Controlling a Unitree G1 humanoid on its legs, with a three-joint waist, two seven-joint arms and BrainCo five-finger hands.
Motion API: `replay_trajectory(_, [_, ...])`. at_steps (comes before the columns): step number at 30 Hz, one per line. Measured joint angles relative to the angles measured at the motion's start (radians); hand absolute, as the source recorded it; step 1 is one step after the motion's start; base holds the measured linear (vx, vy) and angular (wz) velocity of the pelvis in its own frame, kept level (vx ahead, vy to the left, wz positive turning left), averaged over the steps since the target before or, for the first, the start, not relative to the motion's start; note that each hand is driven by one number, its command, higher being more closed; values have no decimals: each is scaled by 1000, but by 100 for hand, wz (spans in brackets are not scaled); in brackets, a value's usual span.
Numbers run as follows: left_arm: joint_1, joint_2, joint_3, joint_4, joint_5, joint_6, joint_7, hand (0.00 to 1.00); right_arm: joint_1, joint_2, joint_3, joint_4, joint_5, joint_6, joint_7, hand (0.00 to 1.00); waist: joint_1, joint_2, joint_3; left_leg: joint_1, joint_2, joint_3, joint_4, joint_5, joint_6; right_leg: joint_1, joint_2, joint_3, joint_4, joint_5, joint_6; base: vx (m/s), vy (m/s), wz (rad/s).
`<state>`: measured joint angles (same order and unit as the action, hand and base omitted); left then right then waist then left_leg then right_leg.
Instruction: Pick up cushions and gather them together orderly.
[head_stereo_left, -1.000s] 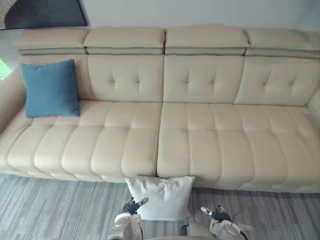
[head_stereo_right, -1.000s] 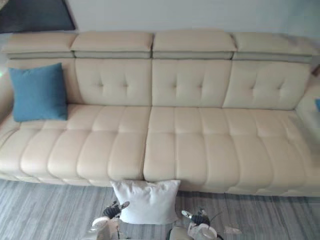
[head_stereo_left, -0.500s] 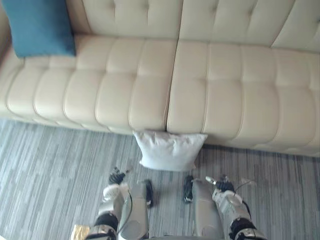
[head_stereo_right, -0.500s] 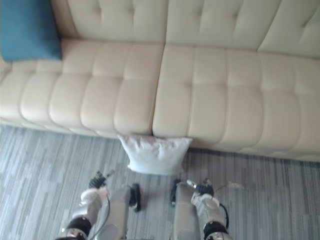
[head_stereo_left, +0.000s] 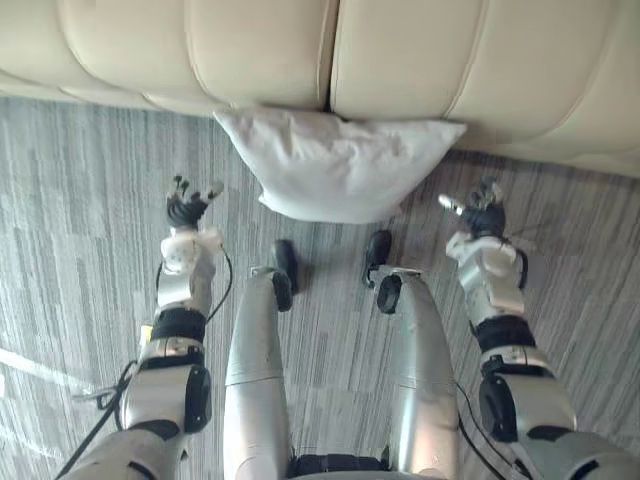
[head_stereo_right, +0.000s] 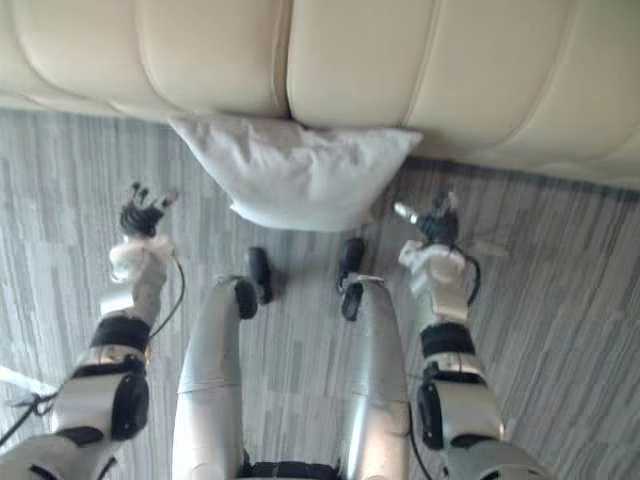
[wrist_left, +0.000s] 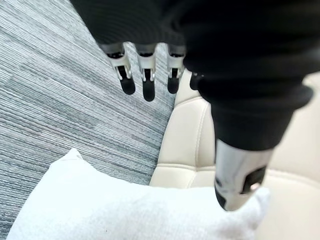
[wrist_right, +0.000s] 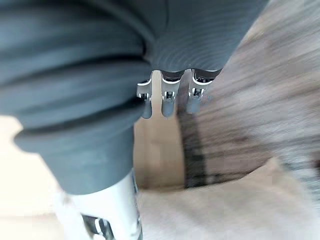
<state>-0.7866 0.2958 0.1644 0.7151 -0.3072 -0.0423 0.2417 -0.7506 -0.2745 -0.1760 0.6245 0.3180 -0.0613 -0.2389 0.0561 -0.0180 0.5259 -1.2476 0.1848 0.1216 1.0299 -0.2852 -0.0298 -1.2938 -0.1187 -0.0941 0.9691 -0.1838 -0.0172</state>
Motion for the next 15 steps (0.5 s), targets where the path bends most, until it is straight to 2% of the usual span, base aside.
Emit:
replay_trajectory(4, [-117, 2, -102, -41, 82, 3, 36, 0, -110, 7, 45, -63, 11, -16, -21, 0, -2, 1, 10, -99, -1, -19, 42, 3, -5, -95, 0, -1, 52, -7, 10, -47, -3, 6])
replay_trajectory(5, [-150, 2, -122, -41, 95, 3, 43, 0, -134, 15, 53, -65, 17, -26, -28, 100, -2, 1, 12, -121, 0, -24, 50, 3, -6, -115, -1, -2, 62, -8, 13, -44, -4, 12])
replay_trajectory(6, [-167, 0, -128, -41, 104, 4, 46, 0, -149, 21, 60, -65, 21, -28, -34, 100, -2, 2, 16, -131, 0, -27, 56, 4, -6, -123, -1, -2, 68, -9, 13, -48, -4, 9])
replay_trajectory(7, [-193, -5, -139, -43, 113, 4, 61, 100, -175, 39, 64, -65, 38, -34, -42, 100, -6, 2, 20, -150, -1, -27, 64, 3, -5, -145, -2, 1, 79, -13, 19, -54, -2, 6])
replay_trajectory(8, [-208, -13, -144, -56, 114, 5, 75, 100, -193, 51, 72, -64, 38, -39, -49, 100, -6, 2, 20, -168, -1, -27, 67, 2, -3, -165, -2, 3, 85, -19, 29, -54, -1, 6])
replay_trajectory(14, [-219, -55, -141, -100, 87, 4, 163, 100, -200, 78, 84, -64, 38, -46, -80, 100, -11, 1, 24, -197, -3, -43, 75, 7, -12, -193, -2, -5, 105, -19, 27, -35, 3, 4])
replay_trajectory(15, [-219, -59, -141, -111, 69, 4, 173, 100, -190, 79, 84, -65, 38, -46, -85, 100, -11, 1, 24, -197, -4, -47, 75, 14, -22, -192, -3, -5, 111, -20, 25, -12, -4, 11])
